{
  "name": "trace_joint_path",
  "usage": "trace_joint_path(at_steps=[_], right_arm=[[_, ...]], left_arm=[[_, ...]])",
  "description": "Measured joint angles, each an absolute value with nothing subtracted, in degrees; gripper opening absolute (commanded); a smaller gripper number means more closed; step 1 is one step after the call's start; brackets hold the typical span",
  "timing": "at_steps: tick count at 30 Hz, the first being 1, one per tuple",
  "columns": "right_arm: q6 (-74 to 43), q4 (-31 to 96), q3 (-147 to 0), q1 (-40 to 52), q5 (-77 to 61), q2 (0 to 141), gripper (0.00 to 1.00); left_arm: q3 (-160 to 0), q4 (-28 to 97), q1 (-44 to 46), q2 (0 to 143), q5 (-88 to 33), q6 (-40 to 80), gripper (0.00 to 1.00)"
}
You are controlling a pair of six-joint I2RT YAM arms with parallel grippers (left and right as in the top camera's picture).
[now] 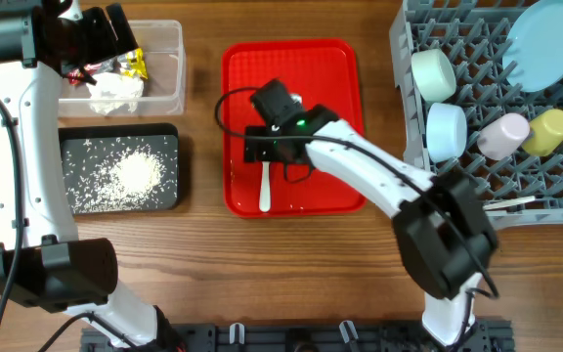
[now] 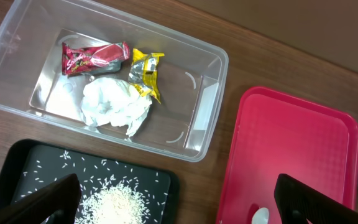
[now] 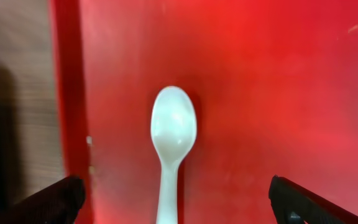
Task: Sort waste into correct bins and load items into the dishwasher rack
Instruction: 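Move the right gripper to the white spoon and grasp it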
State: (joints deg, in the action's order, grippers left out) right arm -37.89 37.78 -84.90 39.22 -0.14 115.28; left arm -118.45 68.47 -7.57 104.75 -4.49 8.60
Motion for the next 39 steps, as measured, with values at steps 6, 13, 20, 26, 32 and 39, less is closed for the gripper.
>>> trace_joint_path(at_steps=[6, 13, 20, 26, 32, 39], right_arm=[[-37.54, 35.09, -85.62, 39.33, -0.75, 117.25, 0.99], [-37.23, 35.51, -86.04, 39.42, -1.41, 121.05, 0.99], [-31.24, 36.12, -86.80, 42.28, 0.08, 122.61, 0.35], [-29.76, 35.03, -86.83, 42.72, 0.30, 123.20, 0.04], [-29.41, 36.12, -87.18, 42.70, 4.25, 123.20, 0.04], [-24.97, 47.92, -93.58, 37.10, 6.00, 122.89, 0.04]], left_arm=[[-118.45, 68.47, -7.57, 104.75, -4.49, 8.60, 1.00], [-118.45, 68.47, -7.57, 104.75, -4.49, 8.60, 1.00], [-118.45, 68.47, -7.57, 104.75, -4.49, 8.60, 1.00], [-118.45, 68.45, -7.57, 104.75, -4.49, 8.60, 1.00], [-118.45, 68.45, -7.57, 104.75, -4.49, 8.60, 1.00], [-118.45, 68.47, -7.57, 104.75, -4.47, 8.60, 1.00]])
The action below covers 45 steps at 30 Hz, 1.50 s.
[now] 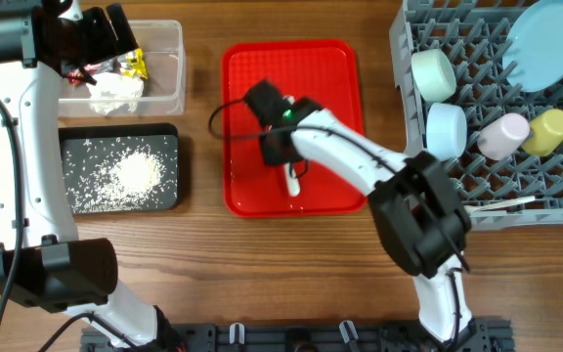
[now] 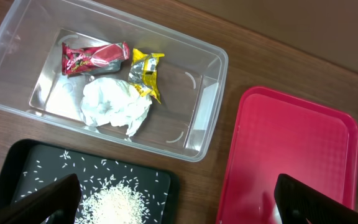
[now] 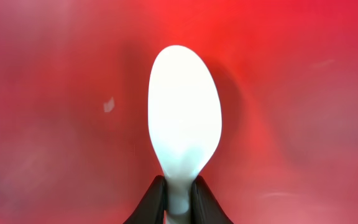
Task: Sort waste into correct bins and load items into the dishwasher rack
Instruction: 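Move the right gripper to the white spoon and grasp it, then carry the white spoon into the rack and release it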
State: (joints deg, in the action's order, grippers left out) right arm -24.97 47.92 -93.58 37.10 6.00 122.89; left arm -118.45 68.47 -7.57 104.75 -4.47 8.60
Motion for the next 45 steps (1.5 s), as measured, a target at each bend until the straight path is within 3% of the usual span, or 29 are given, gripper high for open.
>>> trace_joint_path(at_steps=[8, 12, 18, 25, 26, 27, 28, 30, 34, 37, 38, 45], right_arm=[[-23.66, 52.36, -96.05, 21.80, 5.04, 99.88, 0.04], [-24.99, 60.23, -97.14, 2.70, 4.16, 85.91, 0.04], [-34.54, 71.64, -95.48, -23.29, 4.27, 84.03, 0.04], [-46.41, 64.82, -77.34, -32.56, 8.12, 84.42, 0.04], [-46.96, 62.85, -74.35, -32.69, 8.47, 84.51, 0.09], [-47.35, 61.01, -71.61, -32.69, 8.71, 84.58, 0.22], [-47.70, 60.20, -69.97, -32.69, 8.84, 84.71, 0.46], [-48.40, 57.93, -65.95, -32.69, 9.15, 84.82, 0.81], [-45.76, 55.37, -65.67, -32.69, 9.02, 84.86, 0.92], [-41.78, 55.81, -69.28, -32.69, 6.44, 84.84, 0.93], [-40.16, 56.25, -71.09, -32.69, 4.62, 84.84, 0.98], [-21.71, 58.00, -92.38, -32.36, -25.43, 76.34, 1.00]], left_arm=[[-118.45, 68.47, -7.57, 104.75, -4.49, 8.60, 1.00], [-118.45, 68.49, -7.57, 104.75, -4.49, 8.60, 1.00], [-118.45, 68.51, -7.57, 104.75, -4.49, 8.60, 1.00], [-118.45, 68.58, -7.57, 104.75, -4.49, 8.60, 1.00], [-118.45, 68.58, -7.57, 104.75, -4.49, 8.60, 1.00], [-118.45, 68.58, -7.57, 104.75, -4.49, 8.60, 1.00], [-118.45, 68.58, -7.57, 104.75, -4.49, 8.60, 1.00], [-118.45, 68.58, -7.57, 104.75, -4.49, 8.60, 1.00], [-118.45, 68.58, -7.57, 104.75, -4.49, 8.60, 1.00], [-118.45, 68.55, -7.57, 104.75, -4.49, 8.60, 1.00], [-118.45, 68.60, -7.57, 104.75, -4.49, 8.60, 1.00], [-118.45, 68.58, -7.57, 104.75, -4.49, 8.60, 1.00]])
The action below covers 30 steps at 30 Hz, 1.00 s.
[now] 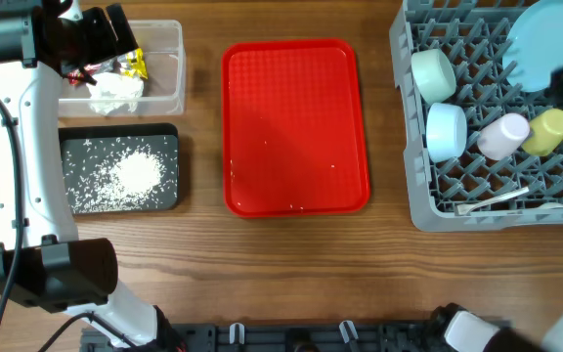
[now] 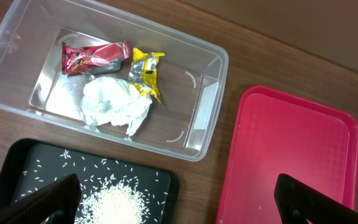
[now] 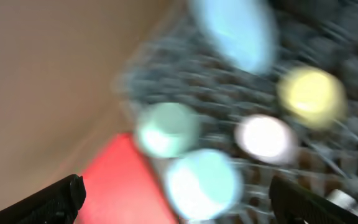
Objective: Sort waste into correct bins and load items into the dishwasher rack
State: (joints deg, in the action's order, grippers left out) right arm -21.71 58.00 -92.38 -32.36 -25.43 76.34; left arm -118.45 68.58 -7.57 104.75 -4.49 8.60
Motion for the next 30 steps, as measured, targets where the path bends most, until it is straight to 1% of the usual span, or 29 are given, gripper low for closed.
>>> trace_joint_path(at_steps=[2, 4, 7, 8, 11, 14, 16, 17, 20, 23, 25, 30], right_arm=[[-22.39, 58.19, -95.02, -32.16, -31.92, 70.89, 1.00], [-26.68, 58.24, -95.59, -32.12, -35.00, 66.11, 1.00], [-38.70, 58.54, -95.79, -32.12, -37.76, 61.01, 1.00], [-44.86, 58.72, -95.79, -32.12, -38.26, 60.58, 1.00], [-58.39, 59.53, -95.77, -32.12, -38.79, 59.90, 1.00], [-80.55, 59.57, -95.77, -32.12, -39.05, 59.88, 1.00], [-97.76, 59.66, -95.77, -32.12, -39.07, 60.12, 1.00], [-102.21, 59.66, -95.77, -32.12, -39.09, 60.40, 1.00], [-109.62, 60.23, -95.74, -32.12, -38.30, 61.30, 1.00], [-111.63, 60.42, -95.72, -29.67, -34.98, 60.82, 1.00], [-112.09, 60.42, -95.72, -26.09, -32.38, 59.79, 1.00], [-112.38, 60.42, -95.68, -12.67, -28.45, 54.33, 1.00]], left_arm=[[-118.45, 68.58, -7.57, 104.75, -4.49, 8.60, 1.00], [-118.45, 68.58, -7.57, 104.75, -4.49, 8.60, 1.00], [-118.45, 68.60, -7.57, 104.75, -4.49, 8.60, 1.00], [-118.45, 68.58, -7.57, 104.75, -4.49, 8.60, 1.00], [-118.45, 68.58, -7.57, 104.75, -4.49, 8.60, 1.00], [-118.45, 68.60, -7.57, 104.75, -4.51, 8.60, 1.00], [-118.45, 68.58, -7.57, 104.75, -4.49, 8.60, 1.00], [-118.45, 68.58, -7.57, 104.75, -4.49, 8.60, 1.00], [-118.45, 68.58, -7.57, 104.75, -4.49, 8.60, 1.00], [-118.45, 68.58, -7.57, 104.75, -4.51, 8.60, 1.00], [-118.45, 68.58, -7.57, 104.75, -4.49, 8.60, 1.00], [-118.45, 68.60, -7.57, 104.75, -4.49, 8.60, 1.00]])
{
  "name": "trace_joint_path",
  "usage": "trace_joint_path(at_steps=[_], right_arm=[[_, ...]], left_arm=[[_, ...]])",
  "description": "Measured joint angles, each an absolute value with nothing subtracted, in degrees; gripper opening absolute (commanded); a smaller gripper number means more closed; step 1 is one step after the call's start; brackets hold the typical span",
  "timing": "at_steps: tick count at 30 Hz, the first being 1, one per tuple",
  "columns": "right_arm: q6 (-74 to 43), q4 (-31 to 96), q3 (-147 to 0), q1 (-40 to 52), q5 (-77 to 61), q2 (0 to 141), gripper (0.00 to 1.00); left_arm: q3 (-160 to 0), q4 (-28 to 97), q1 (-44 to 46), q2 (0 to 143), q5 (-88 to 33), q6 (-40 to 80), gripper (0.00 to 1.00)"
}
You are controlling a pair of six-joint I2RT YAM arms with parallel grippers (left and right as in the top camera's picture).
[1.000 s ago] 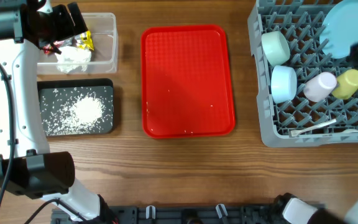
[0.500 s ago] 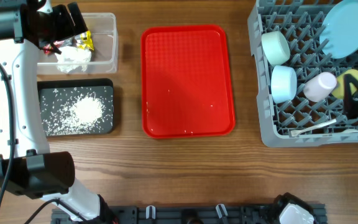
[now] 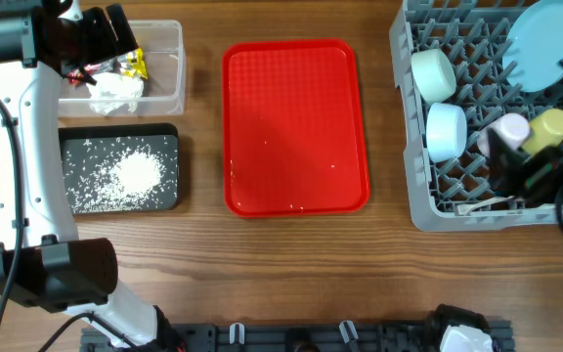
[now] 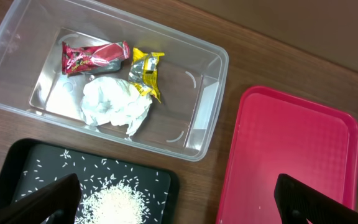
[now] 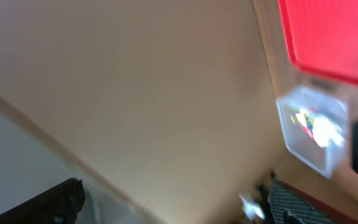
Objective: Sort waste into correct bins and load items into the dishwasher rack
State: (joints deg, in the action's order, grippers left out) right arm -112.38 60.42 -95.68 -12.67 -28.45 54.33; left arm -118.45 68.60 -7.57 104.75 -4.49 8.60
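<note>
The red tray [image 3: 296, 127] holds only a few crumbs. At the right, the grey dishwasher rack [image 3: 413, 196] carries a pale blue plate [image 3: 545, 39], several cups and a white utensil [image 3: 485, 203] lying in its front row. My right gripper [image 3: 508, 166] hangs over the rack's front right part; its blurred wrist view faces a wall, and its fingers [image 5: 58, 199] stand wide apart with nothing between them. My left gripper [image 4: 179, 202] is open above the clear bin [image 4: 210, 118], which holds wrappers [image 4: 95, 57] and a crumpled tissue [image 4: 114, 106].
A black tray [image 3: 120, 171] with scattered rice lies in front of the clear bin at the left. Bare wooden table surrounds the red tray. The right arm reaches in from the right edge over the rack.
My right gripper, out of the overhead view before, now hangs over the rack's front right part. Its wrist camera has swung from the cups to a wall. The left arm has not moved.
My right gripper was open over a white spoon on the red tray. Then it was shut on the spoon's handle. Then the tray was bare and the gripper was open, looking down on the rack. Now it hangs open over the rack. The left gripper stayed above the clear bin.
</note>
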Motion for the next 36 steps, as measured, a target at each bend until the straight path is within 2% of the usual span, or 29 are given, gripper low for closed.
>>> trace_joint_path(at_steps=[2, 9, 12, 15, 17, 20, 24, 26, 32, 36], right_arm=[[-112.51, 60.45, -94.52, -9.06, -28.18, 51.31, 1.00], [-113.86, 58.00, -79.92, -7.99, -31.35, 45.10, 1.00], [-114.19, 68.88, -74.63, -6.48, -31.51, 42.92, 1.00], [-115.79, 84.05, -73.49, -4.23, -25.34, 40.05, 1.00], [-112.25, 87.92, -73.52, -3.75, -19.51, 38.50, 1.00], [-98.89, 85.17, -73.52, -3.62, -10.98, 37.74, 1.00], [-68.82, 68.27, -73.17, -3.62, -2.39, 37.58, 1.00], [-57.36, 59.90, -72.38, -3.62, -1.63, 37.54, 1.00], [-17.50, 36.99, -65.34, -3.55, -7.90, 36.84, 1.00], [-3.73, 25.67, -56.58, -3.51, -12.64, 34.46, 1.00]], left_arm=[[-118.45, 68.60, -7.57, 104.75, -4.49, 8.60, 1.00], [-118.45, 68.62, -7.57, 104.75, -4.49, 8.60, 1.00], [-118.45, 68.58, -7.57, 104.75, -4.49, 8.60, 1.00], [-118.45, 68.58, -7.57, 104.75, -4.47, 8.60, 1.00], [-118.45, 68.58, -7.57, 104.75, -4.49, 8.60, 1.00], [-118.45, 68.60, -7.57, 104.75, -4.49, 8.60, 1.00], [-118.45, 68.51, -7.57, 104.75, -4.51, 8.60, 1.00], [-118.45, 68.55, -7.57, 104.75, -4.49, 8.60, 1.00], [-118.45, 68.60, -7.57, 104.75, -4.49, 8.60, 1.00], [-118.45, 68.60, -7.57, 104.75, -4.49, 8.60, 1.00]])
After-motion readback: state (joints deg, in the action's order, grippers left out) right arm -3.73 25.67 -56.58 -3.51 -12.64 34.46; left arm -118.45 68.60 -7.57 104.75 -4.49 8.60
